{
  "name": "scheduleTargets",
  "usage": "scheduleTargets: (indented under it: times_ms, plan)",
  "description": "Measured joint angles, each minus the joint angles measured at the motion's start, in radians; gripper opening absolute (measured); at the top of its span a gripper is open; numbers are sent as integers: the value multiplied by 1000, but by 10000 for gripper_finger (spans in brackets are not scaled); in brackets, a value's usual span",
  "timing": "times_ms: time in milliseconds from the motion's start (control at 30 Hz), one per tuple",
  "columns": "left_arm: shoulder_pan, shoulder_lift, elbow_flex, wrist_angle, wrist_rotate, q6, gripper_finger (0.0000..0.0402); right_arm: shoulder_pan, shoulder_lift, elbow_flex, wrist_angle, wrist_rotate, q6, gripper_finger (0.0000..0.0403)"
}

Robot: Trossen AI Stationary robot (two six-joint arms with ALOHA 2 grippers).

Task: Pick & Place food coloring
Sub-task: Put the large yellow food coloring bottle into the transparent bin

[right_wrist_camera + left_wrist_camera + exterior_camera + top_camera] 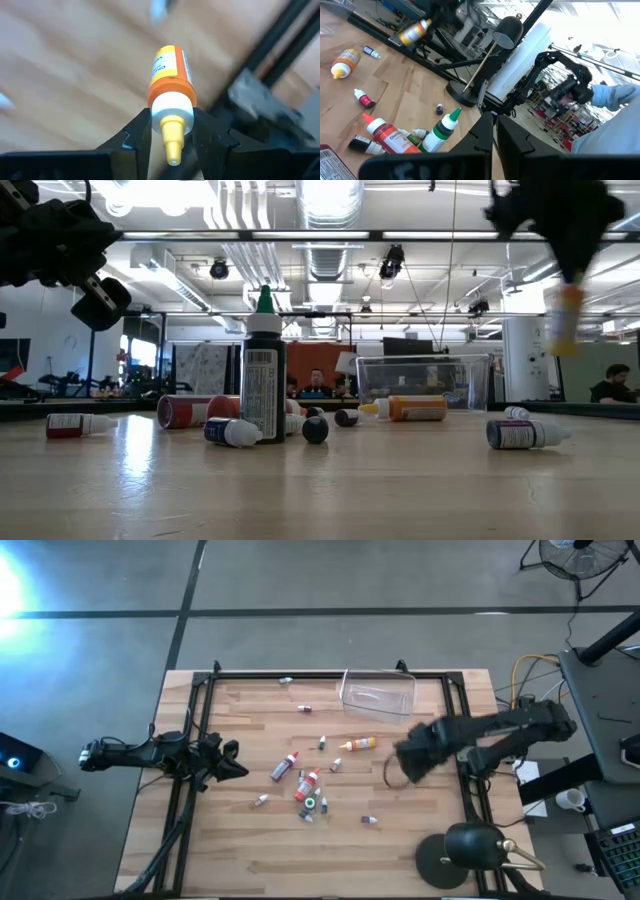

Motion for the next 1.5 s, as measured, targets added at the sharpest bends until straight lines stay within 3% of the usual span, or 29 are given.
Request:
scheduleTargets:
  times_ms: [133,267,500,733,1000,1500]
  plan:
    - [0,0,0,0,0,0,0,-138,29,113,-7,159,-11,111]
    - [0,1,0,0,0,0,0,-263,93,189,-3,266,-127,111]
    - [0,1,0,0,0,0,0,-466,269,273,35,301,-379,112]
    - [0,1,0,0,0,0,0,-636,355,265,129,150,-637,112]
    - [0,1,0,0,0,0,0,-784,377,226,158,5,-758,112]
    - [-1,1,0,0,0,0,0,-766,427,184,165,-92,-799,125]
